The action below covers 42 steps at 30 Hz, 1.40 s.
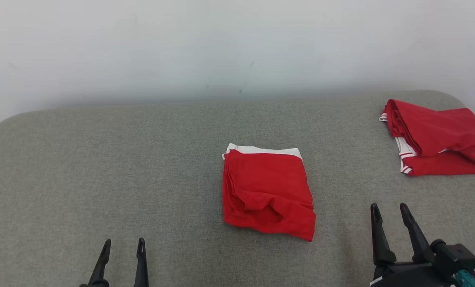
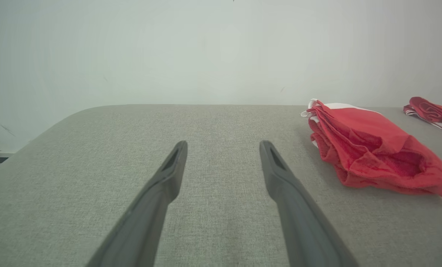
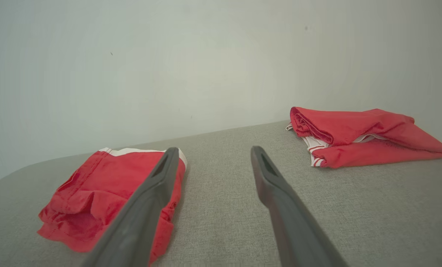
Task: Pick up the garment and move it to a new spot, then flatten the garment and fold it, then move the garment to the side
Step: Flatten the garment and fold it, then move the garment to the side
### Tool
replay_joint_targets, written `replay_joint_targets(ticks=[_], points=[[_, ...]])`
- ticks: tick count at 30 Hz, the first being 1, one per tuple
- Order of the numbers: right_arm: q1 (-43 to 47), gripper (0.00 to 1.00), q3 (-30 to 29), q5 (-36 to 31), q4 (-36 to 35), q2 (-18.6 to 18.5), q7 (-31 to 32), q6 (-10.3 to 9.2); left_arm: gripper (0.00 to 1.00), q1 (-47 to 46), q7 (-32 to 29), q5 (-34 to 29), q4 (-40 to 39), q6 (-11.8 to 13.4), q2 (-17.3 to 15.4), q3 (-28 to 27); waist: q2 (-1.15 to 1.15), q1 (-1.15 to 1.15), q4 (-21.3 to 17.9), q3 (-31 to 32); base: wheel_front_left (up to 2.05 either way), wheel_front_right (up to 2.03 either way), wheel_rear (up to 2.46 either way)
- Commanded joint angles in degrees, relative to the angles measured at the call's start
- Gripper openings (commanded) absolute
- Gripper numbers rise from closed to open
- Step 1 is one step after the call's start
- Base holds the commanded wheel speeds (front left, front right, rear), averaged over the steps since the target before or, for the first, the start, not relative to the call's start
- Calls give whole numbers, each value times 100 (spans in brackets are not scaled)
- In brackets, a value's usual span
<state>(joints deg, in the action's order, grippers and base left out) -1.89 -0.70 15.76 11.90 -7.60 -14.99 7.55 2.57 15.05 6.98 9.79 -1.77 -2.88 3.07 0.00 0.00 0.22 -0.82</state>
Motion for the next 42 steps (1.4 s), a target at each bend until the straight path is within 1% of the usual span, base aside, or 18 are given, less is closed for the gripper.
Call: replay_joint_targets(ticks=[1,6,10,25,42], points=[[201,100,-56,-144,-178,123,-21,-17,100,113,16,-142,-18,21,1,-59,0,0,-37,6,0,0,0],[454,100,-35,-527,-418,267,-21,-17,100,167,16,-338,7,32,1,-102,0,0,-27,29,0,0,0],[552,100,10,-706,-424,357,-21,-17,100,217,16,-406,44,34,1,-125,0,0,4,57,0,0,0],[552,100,123,-740,-51,447,-22,-17,100,278,16,-354,177,15,1,-94,0,0,90,113,0,0,0],[568,100,157,-771,30,471,-22,-17,100,282,16,-335,302,21,1,-71,0,0,81,111,0,0,0]])
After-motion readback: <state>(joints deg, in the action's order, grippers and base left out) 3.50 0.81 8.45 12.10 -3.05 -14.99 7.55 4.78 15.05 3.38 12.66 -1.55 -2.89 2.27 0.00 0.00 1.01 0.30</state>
